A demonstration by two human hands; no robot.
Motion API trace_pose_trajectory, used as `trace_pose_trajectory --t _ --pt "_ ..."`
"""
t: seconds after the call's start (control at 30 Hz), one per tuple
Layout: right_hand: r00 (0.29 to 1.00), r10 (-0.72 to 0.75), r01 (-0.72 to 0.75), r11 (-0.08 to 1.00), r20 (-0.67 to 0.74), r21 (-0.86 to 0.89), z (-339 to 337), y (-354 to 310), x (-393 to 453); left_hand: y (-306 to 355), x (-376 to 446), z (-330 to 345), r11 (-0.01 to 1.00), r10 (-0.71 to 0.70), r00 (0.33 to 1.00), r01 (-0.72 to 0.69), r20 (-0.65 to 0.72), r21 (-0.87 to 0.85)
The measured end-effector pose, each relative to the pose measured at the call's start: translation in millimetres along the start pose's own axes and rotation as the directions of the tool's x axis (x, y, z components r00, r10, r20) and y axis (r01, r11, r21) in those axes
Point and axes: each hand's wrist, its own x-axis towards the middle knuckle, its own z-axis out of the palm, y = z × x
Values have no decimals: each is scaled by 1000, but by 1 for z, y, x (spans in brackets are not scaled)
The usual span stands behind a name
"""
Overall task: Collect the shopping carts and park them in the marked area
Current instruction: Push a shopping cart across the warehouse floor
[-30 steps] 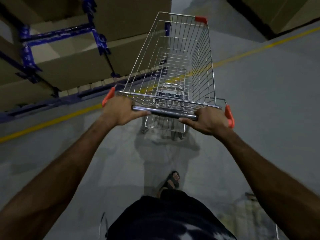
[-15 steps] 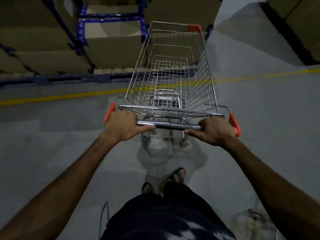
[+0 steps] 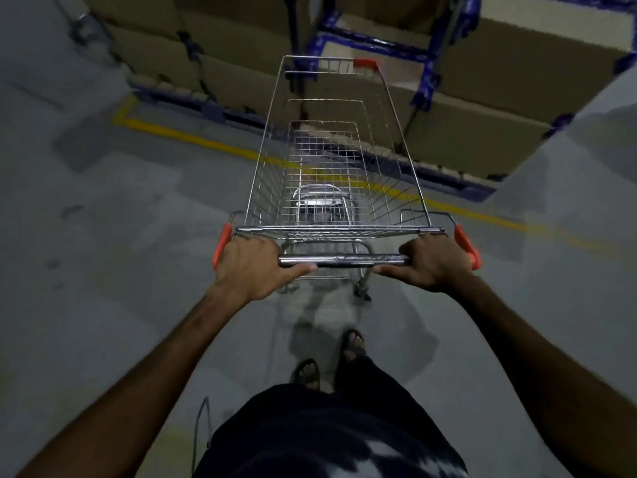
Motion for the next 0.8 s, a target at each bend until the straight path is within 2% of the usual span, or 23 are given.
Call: trace_pose_trajectory --t 0.23,0.33,0.43,0.63,0.8 --pt "957 -289 286 953 -21 -102 -29 -28 108 -46 -7 1 965 -249 966 253 70 -64" --pt "934 -357 357 929 21 -97 -48 -45 157 -64 0 -4 934 -344 935 350 91 -66" --pt "905 -416 424 902 91 -85 -65 -65 209 -86 10 -7 883 -445 886 458 129 -101" --pt "820 -569 572 816 58 -87 -83 -110 308 -136 35 -7 779 -585 795 605 158 -162" --pt "766 -633 640 766 109 -48 -98 -156 388 -188 59 -6 693 -673 716 698 187 -180"
